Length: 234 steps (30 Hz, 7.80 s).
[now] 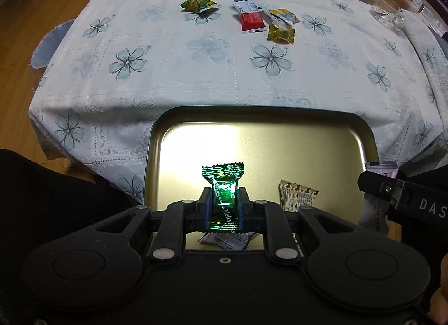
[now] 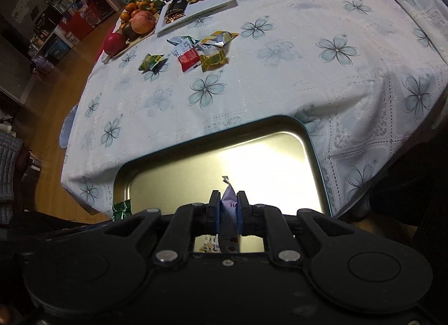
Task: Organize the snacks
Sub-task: 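Carry both snacks to the gold tray and release them, then lift both open tools away from the tray, then grasp the green pea packet with the left gripper while the right grasps the yellow PASTRY packet, then carry both packets over the gold tray and open both grippers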
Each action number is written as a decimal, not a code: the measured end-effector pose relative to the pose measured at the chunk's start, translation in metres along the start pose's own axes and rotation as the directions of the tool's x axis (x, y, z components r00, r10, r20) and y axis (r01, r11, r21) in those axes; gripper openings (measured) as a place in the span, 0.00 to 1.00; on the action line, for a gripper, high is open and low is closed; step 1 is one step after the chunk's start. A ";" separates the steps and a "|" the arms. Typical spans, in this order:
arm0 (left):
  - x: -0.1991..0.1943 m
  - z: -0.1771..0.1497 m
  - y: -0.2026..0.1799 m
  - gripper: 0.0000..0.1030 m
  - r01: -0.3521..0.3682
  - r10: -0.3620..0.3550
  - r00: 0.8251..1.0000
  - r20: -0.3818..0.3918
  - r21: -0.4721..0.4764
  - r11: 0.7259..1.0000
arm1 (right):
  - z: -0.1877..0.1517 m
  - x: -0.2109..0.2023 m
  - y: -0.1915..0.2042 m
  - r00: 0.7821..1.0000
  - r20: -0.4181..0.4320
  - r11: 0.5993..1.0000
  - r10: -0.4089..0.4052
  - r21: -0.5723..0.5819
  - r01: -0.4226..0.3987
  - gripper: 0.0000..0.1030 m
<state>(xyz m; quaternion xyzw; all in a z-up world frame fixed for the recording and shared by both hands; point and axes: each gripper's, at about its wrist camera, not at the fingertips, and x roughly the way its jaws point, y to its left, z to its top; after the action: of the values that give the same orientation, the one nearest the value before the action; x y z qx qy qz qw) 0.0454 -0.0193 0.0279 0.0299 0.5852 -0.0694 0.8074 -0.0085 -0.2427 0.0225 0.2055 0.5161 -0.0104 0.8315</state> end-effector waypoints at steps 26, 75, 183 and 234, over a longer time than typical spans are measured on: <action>-0.005 -0.026 -0.013 0.31 -0.100 0.099 0.994 0.036 0.017 0.995 | -0.045 -0.026 0.025 0.976 0.112 0.967 -0.184 -0.158 0.200 0.18; 0.073 0.180 0.045 0.32 -0.096 0.085 0.992 -0.093 -0.129 0.987 | 0.186 0.104 0.029 0.965 -0.203 0.986 -0.164 -0.025 0.162 0.72; 0.030 0.102 0.035 0.38 0.046 -0.031 0.991 0.127 -0.118 0.992 | 0.147 0.057 0.017 0.977 0.209 0.996 -0.034 -0.077 0.051 0.39; 0.032 -0.012 0.015 0.39 -0.004 0.021 0.979 0.203 -0.085 0.996 | -0.027 0.027 -0.006 0.967 0.252 0.998 0.023 -0.058 -0.009 0.40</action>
<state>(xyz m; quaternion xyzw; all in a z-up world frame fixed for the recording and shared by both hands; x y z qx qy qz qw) 0.0457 -0.0050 -0.0068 -0.0075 0.5016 -0.0423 0.8640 -0.0203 -0.2336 -0.0127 0.1833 0.4044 -0.0152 0.8959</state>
